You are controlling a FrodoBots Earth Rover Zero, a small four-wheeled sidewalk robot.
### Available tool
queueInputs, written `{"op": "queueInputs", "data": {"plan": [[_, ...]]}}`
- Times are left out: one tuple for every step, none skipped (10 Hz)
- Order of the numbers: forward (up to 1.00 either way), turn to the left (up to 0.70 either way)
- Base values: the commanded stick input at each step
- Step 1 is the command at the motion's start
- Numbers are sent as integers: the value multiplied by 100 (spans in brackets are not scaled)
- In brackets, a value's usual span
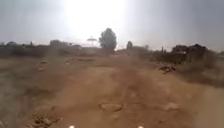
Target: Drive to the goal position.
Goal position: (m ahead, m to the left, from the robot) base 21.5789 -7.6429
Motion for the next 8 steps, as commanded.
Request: {"op": "queueInputs", "data": {"plan": [[45,0],[45,0],[45,0],[45,0],[45,0],[45,0],[45,0],[45,0]]}}
